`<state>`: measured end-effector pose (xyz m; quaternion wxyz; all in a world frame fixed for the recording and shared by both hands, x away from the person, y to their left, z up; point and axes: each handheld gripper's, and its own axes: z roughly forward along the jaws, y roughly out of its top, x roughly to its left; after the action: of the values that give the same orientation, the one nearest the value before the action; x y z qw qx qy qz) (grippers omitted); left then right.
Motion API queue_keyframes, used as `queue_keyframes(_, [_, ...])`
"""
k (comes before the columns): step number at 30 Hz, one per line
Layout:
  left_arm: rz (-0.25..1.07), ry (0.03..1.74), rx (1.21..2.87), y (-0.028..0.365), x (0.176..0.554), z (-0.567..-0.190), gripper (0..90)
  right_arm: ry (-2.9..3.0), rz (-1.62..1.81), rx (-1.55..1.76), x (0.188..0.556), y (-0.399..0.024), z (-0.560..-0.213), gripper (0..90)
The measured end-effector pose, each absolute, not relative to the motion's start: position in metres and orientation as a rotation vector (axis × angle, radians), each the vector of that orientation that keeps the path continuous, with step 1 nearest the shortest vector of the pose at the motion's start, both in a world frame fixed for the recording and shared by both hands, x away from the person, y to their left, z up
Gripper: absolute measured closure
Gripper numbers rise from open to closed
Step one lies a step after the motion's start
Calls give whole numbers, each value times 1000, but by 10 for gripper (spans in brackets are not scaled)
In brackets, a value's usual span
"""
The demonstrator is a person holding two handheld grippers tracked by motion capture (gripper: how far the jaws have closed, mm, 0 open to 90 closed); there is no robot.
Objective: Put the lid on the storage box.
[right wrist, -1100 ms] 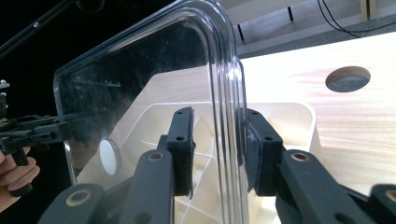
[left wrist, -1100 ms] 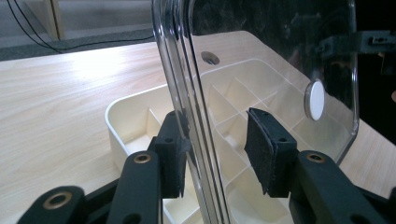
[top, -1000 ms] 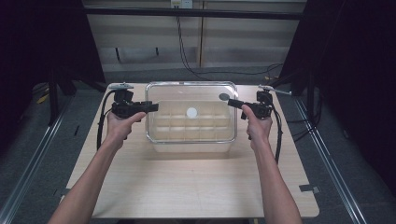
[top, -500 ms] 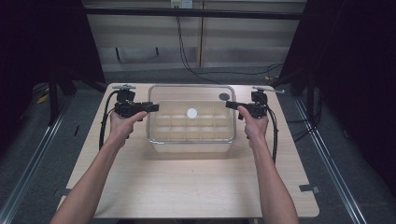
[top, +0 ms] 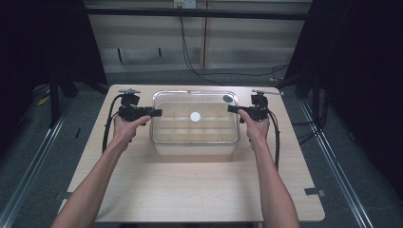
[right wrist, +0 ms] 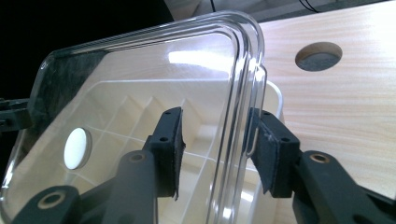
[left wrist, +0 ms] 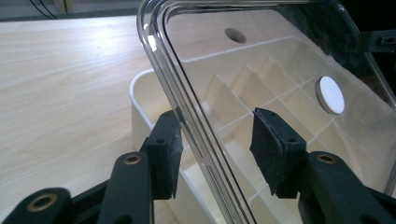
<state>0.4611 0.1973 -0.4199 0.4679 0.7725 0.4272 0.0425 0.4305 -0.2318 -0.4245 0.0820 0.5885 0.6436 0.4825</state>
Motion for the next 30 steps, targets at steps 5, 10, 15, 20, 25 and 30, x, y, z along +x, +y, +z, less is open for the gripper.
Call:
queue_keyframes(5, [86,1054,1917,200,463,-427,523,1928,1420,1784,434,-231,-433,548])
queue_keyframes(10, [75,1073,1909,200,463,-436,522,1929,1395,1803,436,-231,-439,540])
queue_keyframes(15, [53,1080,1903,201,464,-439,521,1919,1380,1804,437,-230,-442,532])
queue_keyframes(20, [41,1092,1904,201,465,-443,510,1925,1284,1794,437,-225,-443,513])
queue_keyframes(25, [22,1099,1910,200,466,-446,491,1918,1289,1802,437,-227,-450,520])
queue_keyframes(30, [33,1105,1935,194,466,-448,437,1904,1271,1793,436,-225,-450,506])
